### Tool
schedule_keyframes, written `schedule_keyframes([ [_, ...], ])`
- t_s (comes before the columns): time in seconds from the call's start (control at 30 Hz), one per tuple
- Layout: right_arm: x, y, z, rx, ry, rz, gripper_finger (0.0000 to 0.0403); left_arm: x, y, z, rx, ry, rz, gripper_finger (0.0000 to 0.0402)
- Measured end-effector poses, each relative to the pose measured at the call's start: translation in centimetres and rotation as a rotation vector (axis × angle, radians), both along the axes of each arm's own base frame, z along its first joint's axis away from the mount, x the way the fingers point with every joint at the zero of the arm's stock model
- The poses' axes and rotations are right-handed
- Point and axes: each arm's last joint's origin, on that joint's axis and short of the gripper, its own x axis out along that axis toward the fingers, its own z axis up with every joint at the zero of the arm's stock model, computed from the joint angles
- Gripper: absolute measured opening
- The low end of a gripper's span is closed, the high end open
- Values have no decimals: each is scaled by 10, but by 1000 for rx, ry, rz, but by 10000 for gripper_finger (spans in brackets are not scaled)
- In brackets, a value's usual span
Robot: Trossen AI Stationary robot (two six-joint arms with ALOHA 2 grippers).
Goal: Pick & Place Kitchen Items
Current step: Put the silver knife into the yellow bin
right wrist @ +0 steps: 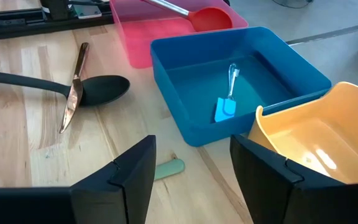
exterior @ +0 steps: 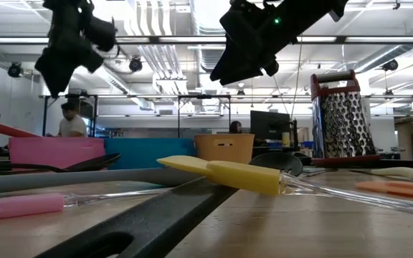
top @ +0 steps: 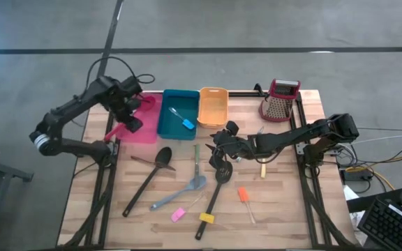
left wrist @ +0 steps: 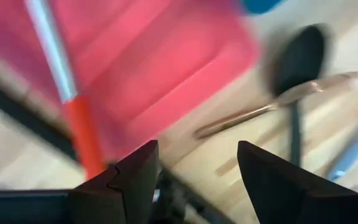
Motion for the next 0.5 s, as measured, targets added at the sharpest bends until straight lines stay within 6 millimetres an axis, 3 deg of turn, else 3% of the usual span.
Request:
schedule_keyframes([
  [0.3,0,0,0,0,0,0,173,15,-52,26,142,-292,-334,222],
  [0.5,0,0,0,0,0,0,167,27,-89,29,235,-312,-558,222],
])
